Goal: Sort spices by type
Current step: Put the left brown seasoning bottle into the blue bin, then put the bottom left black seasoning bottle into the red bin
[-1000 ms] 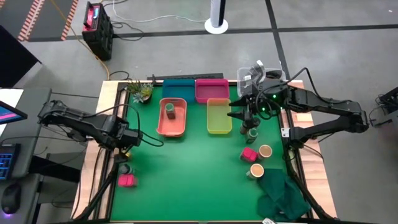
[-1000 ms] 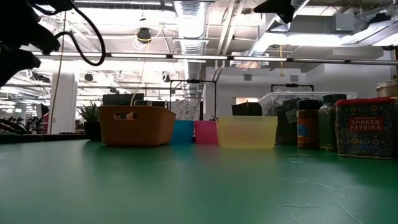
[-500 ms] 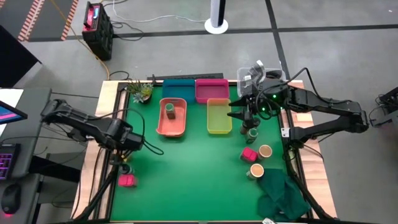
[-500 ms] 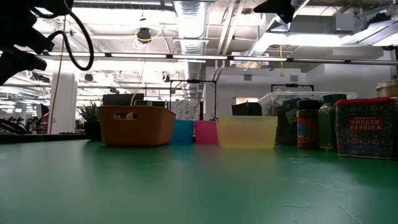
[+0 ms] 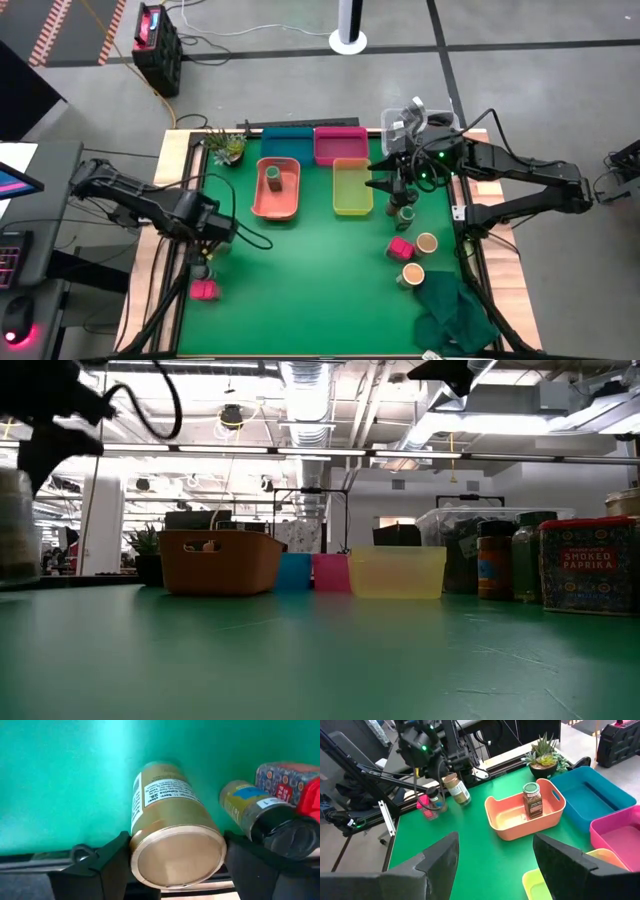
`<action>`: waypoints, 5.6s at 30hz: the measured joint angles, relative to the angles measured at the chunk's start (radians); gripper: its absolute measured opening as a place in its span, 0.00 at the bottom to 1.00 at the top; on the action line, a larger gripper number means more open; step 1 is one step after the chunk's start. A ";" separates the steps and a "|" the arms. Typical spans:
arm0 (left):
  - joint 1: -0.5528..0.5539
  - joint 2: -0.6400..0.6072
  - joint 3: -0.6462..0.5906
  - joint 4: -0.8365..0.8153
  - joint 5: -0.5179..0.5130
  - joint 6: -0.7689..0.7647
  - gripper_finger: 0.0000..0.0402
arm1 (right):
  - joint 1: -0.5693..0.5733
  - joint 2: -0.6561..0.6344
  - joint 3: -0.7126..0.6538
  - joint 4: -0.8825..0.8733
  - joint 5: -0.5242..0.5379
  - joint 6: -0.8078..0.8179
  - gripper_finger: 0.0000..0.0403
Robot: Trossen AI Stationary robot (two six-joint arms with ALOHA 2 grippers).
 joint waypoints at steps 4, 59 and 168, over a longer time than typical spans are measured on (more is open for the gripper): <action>0.021 0.000 0.054 0.020 -0.047 -0.024 0.67 | 0.000 0.000 0.000 0.000 0.000 -0.001 0.70; 0.939 0.801 1.081 0.179 -0.060 0.474 0.67 | -0.010 -0.013 0.000 -0.100 0.043 0.110 0.70; -0.390 0.089 0.036 0.098 0.063 -0.466 0.87 | -0.011 -0.012 0.000 -0.054 0.065 0.005 0.70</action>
